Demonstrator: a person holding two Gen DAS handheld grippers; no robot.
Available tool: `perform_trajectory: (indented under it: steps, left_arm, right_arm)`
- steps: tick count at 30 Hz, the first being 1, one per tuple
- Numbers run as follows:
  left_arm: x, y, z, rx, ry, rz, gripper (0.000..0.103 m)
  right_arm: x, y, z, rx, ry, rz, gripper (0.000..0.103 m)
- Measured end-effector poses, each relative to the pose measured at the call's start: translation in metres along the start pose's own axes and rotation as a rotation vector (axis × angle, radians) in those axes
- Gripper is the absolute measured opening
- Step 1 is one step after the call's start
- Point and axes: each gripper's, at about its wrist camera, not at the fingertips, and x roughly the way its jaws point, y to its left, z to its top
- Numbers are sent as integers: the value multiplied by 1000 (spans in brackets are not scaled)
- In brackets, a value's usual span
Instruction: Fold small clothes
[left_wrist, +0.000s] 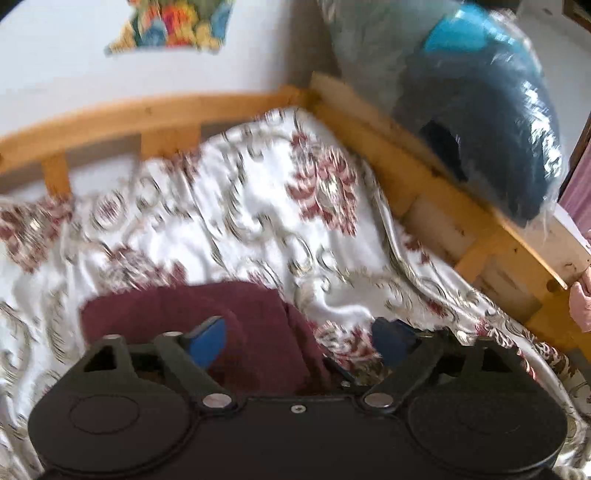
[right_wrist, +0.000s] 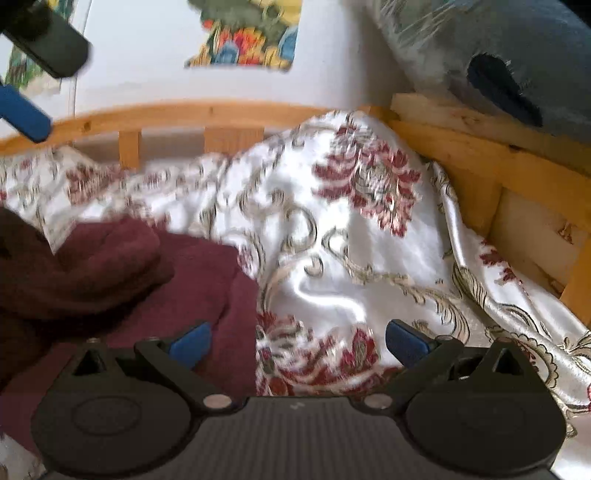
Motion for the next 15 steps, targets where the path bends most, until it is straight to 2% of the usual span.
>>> perform_trajectory:
  steps: [5,7,12,15]
  left_arm:
    - [-24,17,-23,92,-53,128,96]
    - [-29,26,-38,103,-64,150,98]
    - [-25,40,-83,165,-46,224,99]
    - [-16,44,-104,192,-20,260,99]
  right_arm:
    - [-9,1,5,43,-119,72,103]
    - [-8,4,8,49,-138,105,103]
    - [5,12,17,73,-122,172,103]
    - [10,11,22,145,-104,269,103]
